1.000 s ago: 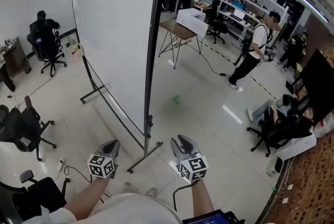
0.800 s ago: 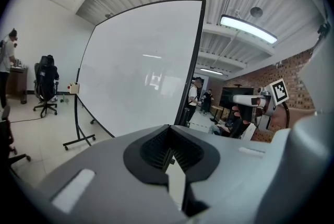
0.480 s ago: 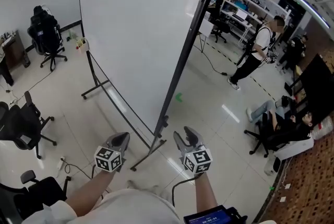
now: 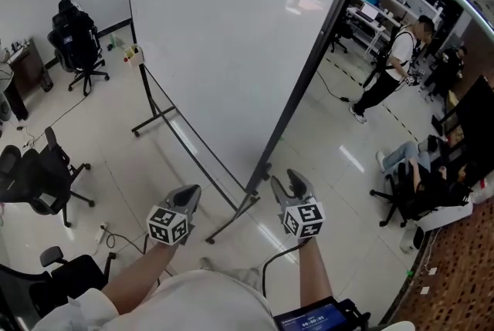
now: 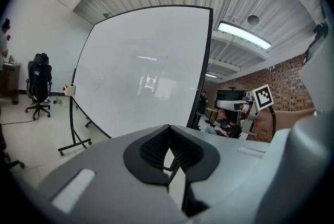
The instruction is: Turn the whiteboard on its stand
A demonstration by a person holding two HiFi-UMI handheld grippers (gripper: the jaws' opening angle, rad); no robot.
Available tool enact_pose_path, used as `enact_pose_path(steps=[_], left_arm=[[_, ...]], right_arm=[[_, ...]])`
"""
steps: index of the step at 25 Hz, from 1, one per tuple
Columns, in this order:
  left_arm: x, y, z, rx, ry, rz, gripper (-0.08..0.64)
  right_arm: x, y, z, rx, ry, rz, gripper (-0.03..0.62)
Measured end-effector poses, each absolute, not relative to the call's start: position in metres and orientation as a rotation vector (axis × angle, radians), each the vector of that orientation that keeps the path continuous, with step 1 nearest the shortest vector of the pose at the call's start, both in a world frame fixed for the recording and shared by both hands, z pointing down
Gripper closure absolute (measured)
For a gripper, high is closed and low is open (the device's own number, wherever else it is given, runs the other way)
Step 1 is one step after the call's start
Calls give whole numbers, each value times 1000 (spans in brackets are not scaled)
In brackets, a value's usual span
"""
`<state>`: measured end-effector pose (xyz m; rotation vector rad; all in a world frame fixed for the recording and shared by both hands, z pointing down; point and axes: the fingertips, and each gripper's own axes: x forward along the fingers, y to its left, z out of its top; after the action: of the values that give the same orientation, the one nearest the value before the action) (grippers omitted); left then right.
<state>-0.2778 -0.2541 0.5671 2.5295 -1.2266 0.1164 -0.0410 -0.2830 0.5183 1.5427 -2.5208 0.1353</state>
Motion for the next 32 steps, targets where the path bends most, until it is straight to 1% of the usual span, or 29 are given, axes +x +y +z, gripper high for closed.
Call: enact_pose_path(steps=[2, 7, 10, 16, 27, 32], left_arm=[[-281, -255, 568, 2515, -1246, 121, 541], [-280, -259, 565, 2492, -1281, 117, 541], [-277, -260, 564, 2481, -1296, 122, 541], [-267, -260, 569, 2447, -1321, 140, 541], [-243, -266, 570, 2437, -1341, 171, 541], [-232, -266, 562, 2449, -1341, 164, 541]], right_arm=[[-42, -291, 524, 1523, -2523, 140, 371], [-48, -307, 546, 1421, -2521, 168, 330], [-53, -316, 562, 1386, -2523, 205, 324], [-67, -334, 595, 1310, -2519, 238, 324], [-84, -343, 612, 1225, -2573, 301, 327], [-86, -349, 618, 1211, -2562, 315, 347]])
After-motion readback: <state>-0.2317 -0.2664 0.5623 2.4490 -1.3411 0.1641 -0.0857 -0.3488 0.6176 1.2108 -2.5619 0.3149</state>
